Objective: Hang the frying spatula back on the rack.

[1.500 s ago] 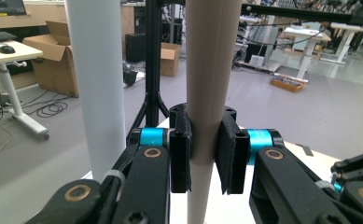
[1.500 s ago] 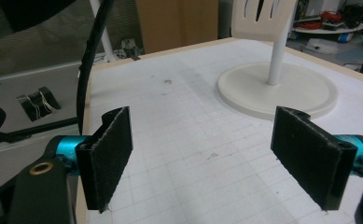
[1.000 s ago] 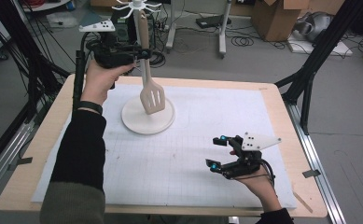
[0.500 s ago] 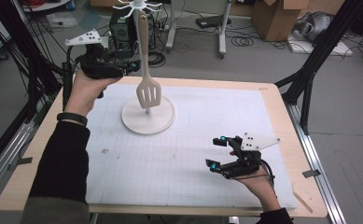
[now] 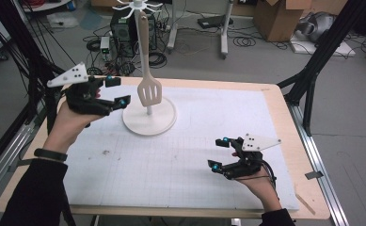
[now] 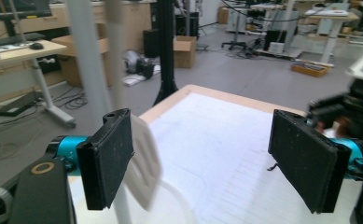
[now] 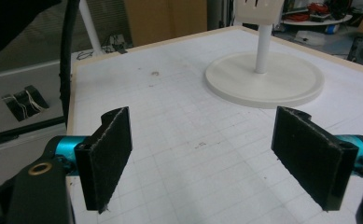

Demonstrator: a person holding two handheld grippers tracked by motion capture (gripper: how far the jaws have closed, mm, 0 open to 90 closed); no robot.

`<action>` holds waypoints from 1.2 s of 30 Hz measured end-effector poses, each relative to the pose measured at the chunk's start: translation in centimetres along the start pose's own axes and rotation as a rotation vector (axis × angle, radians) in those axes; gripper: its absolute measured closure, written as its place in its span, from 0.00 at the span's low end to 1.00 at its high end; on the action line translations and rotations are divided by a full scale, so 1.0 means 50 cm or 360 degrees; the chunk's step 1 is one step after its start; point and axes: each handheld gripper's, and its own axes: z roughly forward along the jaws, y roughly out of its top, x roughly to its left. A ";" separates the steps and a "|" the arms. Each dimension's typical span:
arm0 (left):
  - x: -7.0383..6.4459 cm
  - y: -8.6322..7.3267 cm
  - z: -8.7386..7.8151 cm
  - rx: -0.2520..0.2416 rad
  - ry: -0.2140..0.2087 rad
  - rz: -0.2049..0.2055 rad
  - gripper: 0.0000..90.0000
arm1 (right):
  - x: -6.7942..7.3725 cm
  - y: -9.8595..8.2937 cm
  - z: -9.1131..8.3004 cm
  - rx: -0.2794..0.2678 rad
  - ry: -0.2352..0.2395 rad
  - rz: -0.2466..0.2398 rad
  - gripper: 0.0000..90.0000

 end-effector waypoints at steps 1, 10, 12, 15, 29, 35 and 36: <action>-0.008 -0.011 -0.005 0.0001 -0.0011 0.0014 0.24 | 0.000 0.000 0.000 0.0000 0.0000 -0.0001 0.22; -0.070 -0.111 -0.038 0.0049 -0.0094 0.0028 0.23 | -0.005 0.000 0.000 -0.0005 -0.0034 -0.0008 0.21; -0.077 -0.121 -0.041 0.0041 -0.0105 0.0025 0.22 | -0.005 -0.001 0.002 0.0010 -0.0039 -0.0018 0.21; -0.098 -0.157 -0.052 0.0040 -0.0124 0.0036 0.22 | -0.004 -0.001 0.003 0.0015 -0.0039 -0.0016 0.21; -0.104 -0.251 -0.073 0.0037 -0.0115 -0.0001 0.22 | -0.013 -0.011 0.002 0.0051 -0.0114 -0.0022 0.17; -0.100 -0.276 -0.075 0.0065 -0.0109 -0.0032 0.22 | -0.017 -0.016 -0.002 0.0061 -0.0136 -0.0016 0.16; -0.100 -0.278 -0.074 0.0069 -0.0103 -0.0029 0.22 | -0.018 -0.017 -0.002 0.0065 -0.0142 -0.0011 0.16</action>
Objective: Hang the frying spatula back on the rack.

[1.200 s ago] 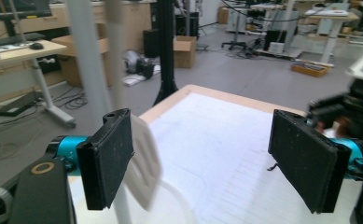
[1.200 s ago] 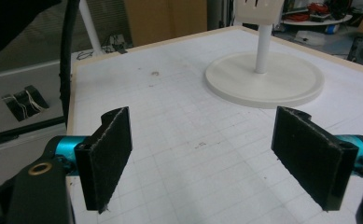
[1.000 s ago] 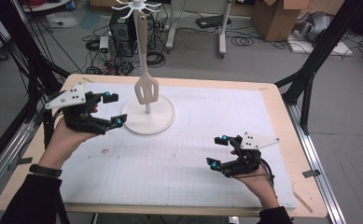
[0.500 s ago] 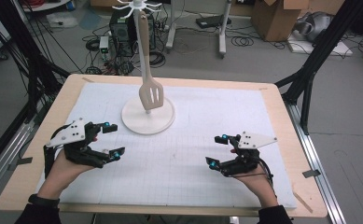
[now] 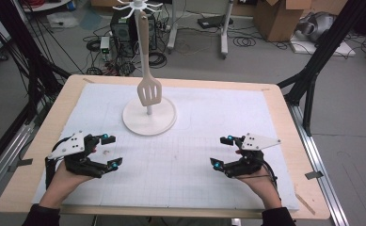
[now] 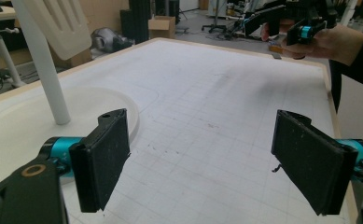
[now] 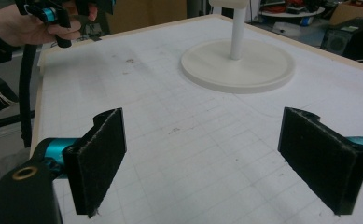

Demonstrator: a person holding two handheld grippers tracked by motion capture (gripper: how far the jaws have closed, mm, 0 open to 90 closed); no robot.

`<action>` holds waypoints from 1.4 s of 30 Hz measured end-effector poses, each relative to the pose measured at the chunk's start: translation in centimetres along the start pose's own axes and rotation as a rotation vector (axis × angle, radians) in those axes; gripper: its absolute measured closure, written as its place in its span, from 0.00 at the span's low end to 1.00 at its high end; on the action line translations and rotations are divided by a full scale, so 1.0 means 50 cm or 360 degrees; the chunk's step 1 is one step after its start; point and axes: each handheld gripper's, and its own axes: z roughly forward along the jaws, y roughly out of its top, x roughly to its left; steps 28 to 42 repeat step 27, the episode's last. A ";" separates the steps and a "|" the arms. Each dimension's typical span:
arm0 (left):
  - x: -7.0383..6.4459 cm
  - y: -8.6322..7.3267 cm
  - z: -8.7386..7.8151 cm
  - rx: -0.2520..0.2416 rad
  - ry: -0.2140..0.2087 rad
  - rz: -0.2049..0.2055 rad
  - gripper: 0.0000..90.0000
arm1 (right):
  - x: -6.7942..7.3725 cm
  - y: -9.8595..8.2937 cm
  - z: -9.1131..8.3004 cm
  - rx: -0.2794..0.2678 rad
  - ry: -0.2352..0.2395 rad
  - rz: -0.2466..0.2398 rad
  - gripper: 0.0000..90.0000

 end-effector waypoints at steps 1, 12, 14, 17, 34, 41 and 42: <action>0.000 0.000 0.000 0.0000 0.0000 0.0000 0.22 | -0.001 -0.001 0.000 -0.0001 -0.0004 -0.0003 0.16; 0.002 -0.011 0.016 0.0029 0.0004 -0.0006 0.22 | -0.006 -0.008 -0.006 0.0001 -0.0024 0.0004 0.16; 0.003 -0.012 0.016 0.0026 0.0001 -0.0006 0.22 | -0.007 -0.008 -0.007 0.0000 -0.0027 0.0001 0.16; 0.003 -0.013 0.018 0.0029 -0.0005 -0.0006 0.22 | -0.009 -0.009 -0.009 -0.0004 -0.0030 0.0009 0.16; 0.003 -0.013 0.016 0.0031 0.0008 0.0007 0.22 | -0.009 -0.009 -0.009 -0.0002 -0.0028 0.0008 0.16; 0.003 -0.013 0.016 0.0031 0.0008 0.0007 0.22 | -0.009 -0.009 -0.009 -0.0002 -0.0028 0.0008 0.16; 0.003 -0.013 0.016 0.0031 0.0008 0.0007 0.22 | -0.009 -0.009 -0.009 -0.0002 -0.0028 0.0008 0.16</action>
